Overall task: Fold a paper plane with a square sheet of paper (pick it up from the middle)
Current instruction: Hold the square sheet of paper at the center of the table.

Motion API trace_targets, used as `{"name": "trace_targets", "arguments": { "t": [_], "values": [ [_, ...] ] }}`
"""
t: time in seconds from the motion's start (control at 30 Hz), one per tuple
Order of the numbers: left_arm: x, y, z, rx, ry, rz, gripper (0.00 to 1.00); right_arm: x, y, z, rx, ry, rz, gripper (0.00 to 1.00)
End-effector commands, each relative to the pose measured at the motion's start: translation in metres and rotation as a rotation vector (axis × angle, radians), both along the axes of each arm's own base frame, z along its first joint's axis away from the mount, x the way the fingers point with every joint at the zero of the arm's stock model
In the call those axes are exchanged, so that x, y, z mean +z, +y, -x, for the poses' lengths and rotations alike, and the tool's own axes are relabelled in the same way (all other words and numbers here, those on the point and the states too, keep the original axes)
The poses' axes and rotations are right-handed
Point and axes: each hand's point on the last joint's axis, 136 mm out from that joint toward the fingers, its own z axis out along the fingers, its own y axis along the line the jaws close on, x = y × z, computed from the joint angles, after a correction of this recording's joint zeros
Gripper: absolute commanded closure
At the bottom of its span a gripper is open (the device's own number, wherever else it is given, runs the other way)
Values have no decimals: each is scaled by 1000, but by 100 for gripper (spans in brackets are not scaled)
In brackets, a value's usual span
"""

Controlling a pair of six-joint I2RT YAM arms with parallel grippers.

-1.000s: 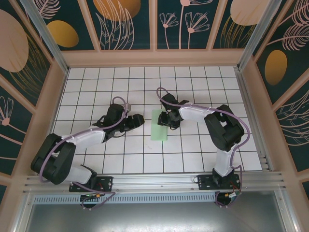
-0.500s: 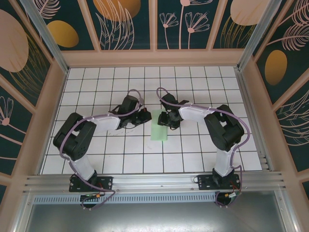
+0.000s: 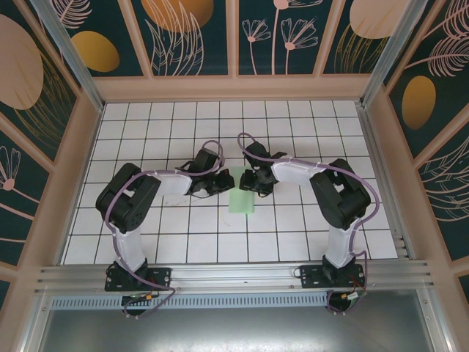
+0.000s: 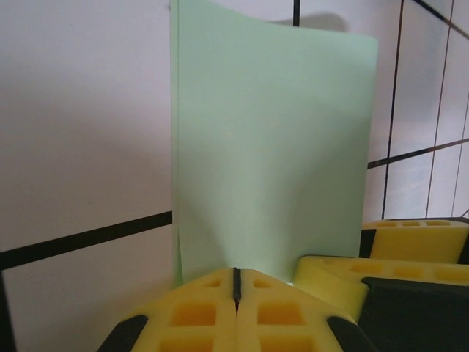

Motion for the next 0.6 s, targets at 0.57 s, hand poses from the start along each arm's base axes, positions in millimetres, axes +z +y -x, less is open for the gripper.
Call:
{"name": "trace_targets", "arguments": {
  "t": [0.57],
  "values": [
    [-44, 19, 26, 11, 82, -86, 100, 0, -11, -11, -45, -49, 8, 42]
  ]
}}
